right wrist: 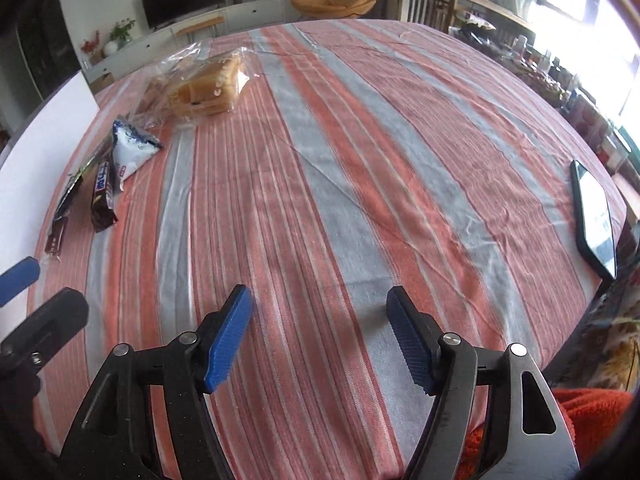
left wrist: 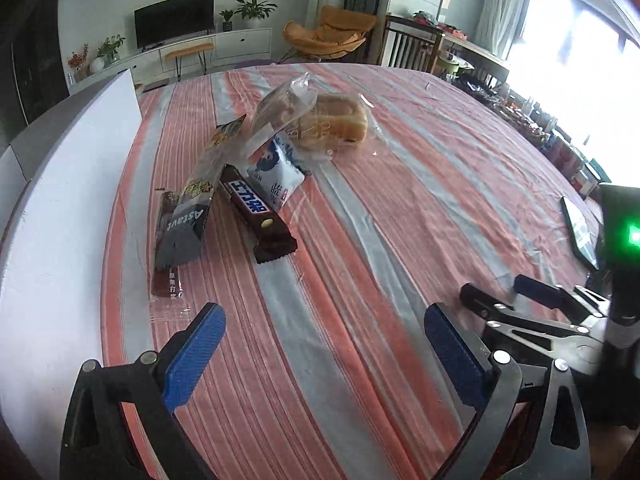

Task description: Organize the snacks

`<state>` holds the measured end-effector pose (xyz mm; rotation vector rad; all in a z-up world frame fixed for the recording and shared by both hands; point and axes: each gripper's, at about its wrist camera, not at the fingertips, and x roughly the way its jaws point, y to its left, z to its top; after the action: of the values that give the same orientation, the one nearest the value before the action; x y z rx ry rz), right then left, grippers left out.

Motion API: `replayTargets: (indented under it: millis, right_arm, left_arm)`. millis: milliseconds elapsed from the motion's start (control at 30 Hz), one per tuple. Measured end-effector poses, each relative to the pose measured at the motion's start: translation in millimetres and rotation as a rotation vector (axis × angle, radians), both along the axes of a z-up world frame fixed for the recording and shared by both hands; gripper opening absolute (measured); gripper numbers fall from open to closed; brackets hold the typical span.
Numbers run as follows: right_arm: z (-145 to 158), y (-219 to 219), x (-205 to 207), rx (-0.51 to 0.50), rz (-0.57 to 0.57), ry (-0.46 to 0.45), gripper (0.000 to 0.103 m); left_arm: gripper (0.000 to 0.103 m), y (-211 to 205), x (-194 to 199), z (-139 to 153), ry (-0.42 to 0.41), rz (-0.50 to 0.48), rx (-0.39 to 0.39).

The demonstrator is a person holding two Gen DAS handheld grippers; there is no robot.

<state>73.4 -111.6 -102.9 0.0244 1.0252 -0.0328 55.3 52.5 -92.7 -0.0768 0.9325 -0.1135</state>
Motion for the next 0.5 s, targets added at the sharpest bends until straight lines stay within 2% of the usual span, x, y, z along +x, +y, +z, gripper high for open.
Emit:
replayTargets:
  millis: [200,267,500]
  right_arm:
    - [-0.1,2.1,-1.9,0.021,-0.007,-0.012,0.084]
    - [-1.0,3.4,-1.7,0.014,0.000,-0.011,0.085]
    - [-4.1,9.9,-2.4,-0.011,0.019,-0.005,0.092]
  left_arm:
    - [0.099,-2.1,6.2,-34.0,0.059,0.023,0.063]
    - [0.100,-4.0,2.7,-37.0,0.018,0.028,0.101]
    - [0.103,-3.7,5.3,-38.5,0.017,0.028,0.095]
